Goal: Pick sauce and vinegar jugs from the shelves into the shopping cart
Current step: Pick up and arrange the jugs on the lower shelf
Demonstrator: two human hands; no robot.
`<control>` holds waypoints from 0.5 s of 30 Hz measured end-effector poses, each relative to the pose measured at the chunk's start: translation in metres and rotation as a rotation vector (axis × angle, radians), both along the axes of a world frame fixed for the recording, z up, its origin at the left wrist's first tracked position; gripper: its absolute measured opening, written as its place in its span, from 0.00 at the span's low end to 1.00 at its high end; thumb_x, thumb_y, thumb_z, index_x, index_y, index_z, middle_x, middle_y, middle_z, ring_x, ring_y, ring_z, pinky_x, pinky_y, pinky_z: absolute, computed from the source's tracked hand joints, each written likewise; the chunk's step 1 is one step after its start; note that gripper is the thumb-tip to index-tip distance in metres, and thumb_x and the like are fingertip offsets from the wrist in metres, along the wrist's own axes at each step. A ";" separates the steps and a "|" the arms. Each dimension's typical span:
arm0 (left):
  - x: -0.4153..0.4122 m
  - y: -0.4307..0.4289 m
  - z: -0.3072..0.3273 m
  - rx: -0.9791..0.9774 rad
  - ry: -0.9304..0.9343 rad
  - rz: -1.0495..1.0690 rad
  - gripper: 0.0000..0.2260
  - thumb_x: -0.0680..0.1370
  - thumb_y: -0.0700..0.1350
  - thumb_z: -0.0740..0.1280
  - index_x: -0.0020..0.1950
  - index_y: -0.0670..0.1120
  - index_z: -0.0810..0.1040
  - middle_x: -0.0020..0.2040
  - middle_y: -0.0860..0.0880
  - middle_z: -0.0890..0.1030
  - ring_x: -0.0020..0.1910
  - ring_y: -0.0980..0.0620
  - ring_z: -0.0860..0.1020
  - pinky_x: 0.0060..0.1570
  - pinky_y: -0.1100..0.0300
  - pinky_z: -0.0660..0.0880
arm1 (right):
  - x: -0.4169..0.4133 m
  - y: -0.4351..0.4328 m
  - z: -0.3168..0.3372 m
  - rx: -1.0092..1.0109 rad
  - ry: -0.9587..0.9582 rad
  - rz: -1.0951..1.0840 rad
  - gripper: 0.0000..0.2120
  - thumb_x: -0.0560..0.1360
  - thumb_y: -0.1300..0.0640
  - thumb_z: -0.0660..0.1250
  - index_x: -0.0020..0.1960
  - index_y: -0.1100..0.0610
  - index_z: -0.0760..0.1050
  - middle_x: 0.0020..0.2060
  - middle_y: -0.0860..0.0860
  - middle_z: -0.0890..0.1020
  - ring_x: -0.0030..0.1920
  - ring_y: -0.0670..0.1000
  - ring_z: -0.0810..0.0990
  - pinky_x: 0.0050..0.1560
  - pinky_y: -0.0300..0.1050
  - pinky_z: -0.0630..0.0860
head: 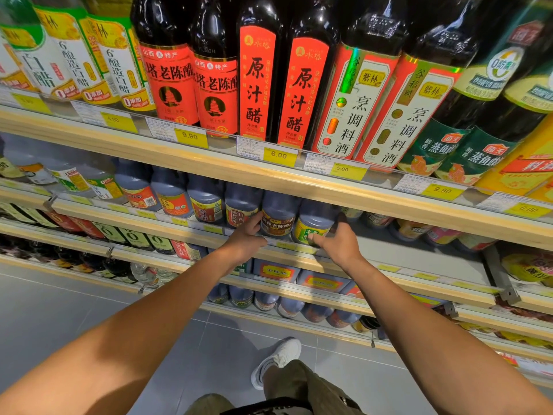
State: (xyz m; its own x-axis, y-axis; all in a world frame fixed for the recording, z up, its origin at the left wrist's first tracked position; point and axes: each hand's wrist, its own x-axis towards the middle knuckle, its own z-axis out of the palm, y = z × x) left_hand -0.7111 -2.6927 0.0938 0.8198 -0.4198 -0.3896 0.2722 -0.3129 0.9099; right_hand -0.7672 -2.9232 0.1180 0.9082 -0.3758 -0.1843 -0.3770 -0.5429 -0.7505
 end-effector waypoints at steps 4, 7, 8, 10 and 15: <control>-0.002 0.004 -0.002 0.022 0.019 0.019 0.35 0.80 0.33 0.64 0.82 0.53 0.56 0.81 0.51 0.61 0.80 0.51 0.59 0.67 0.58 0.65 | 0.001 -0.008 -0.008 0.020 0.068 -0.007 0.24 0.68 0.49 0.81 0.58 0.56 0.75 0.54 0.53 0.84 0.55 0.54 0.82 0.58 0.51 0.79; -0.007 0.010 -0.001 0.033 0.020 0.045 0.32 0.81 0.36 0.65 0.82 0.53 0.58 0.81 0.50 0.62 0.79 0.50 0.60 0.70 0.54 0.66 | -0.001 -0.010 -0.009 0.005 0.100 -0.009 0.33 0.66 0.45 0.82 0.64 0.59 0.74 0.60 0.54 0.82 0.60 0.55 0.80 0.61 0.52 0.78; -0.010 0.012 0.001 0.034 0.016 0.050 0.31 0.81 0.36 0.65 0.81 0.53 0.60 0.81 0.50 0.62 0.79 0.49 0.61 0.71 0.52 0.66 | -0.004 -0.008 -0.006 -0.003 0.099 -0.005 0.34 0.66 0.46 0.82 0.65 0.59 0.73 0.61 0.54 0.81 0.61 0.55 0.79 0.61 0.51 0.77; -0.015 0.018 0.006 0.052 -0.018 0.030 0.30 0.81 0.39 0.66 0.80 0.55 0.61 0.80 0.52 0.63 0.77 0.50 0.65 0.70 0.51 0.68 | -0.011 -0.004 0.001 -0.029 0.094 0.013 0.34 0.68 0.48 0.81 0.67 0.60 0.72 0.63 0.55 0.79 0.63 0.56 0.78 0.62 0.50 0.75; -0.041 0.033 0.022 0.215 -0.222 -0.078 0.34 0.79 0.45 0.69 0.81 0.57 0.56 0.80 0.54 0.62 0.76 0.49 0.66 0.69 0.50 0.70 | -0.041 0.005 0.015 -0.192 0.056 0.086 0.39 0.70 0.49 0.80 0.74 0.61 0.66 0.71 0.59 0.71 0.72 0.59 0.70 0.71 0.51 0.67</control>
State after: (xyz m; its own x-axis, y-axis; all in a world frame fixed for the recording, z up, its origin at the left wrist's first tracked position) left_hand -0.7523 -2.6597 0.1157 0.8631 -0.4123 -0.2917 0.0422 -0.5166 0.8552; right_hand -0.8079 -2.9184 0.1327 0.9288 -0.3303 -0.1681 -0.3612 -0.7057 -0.6094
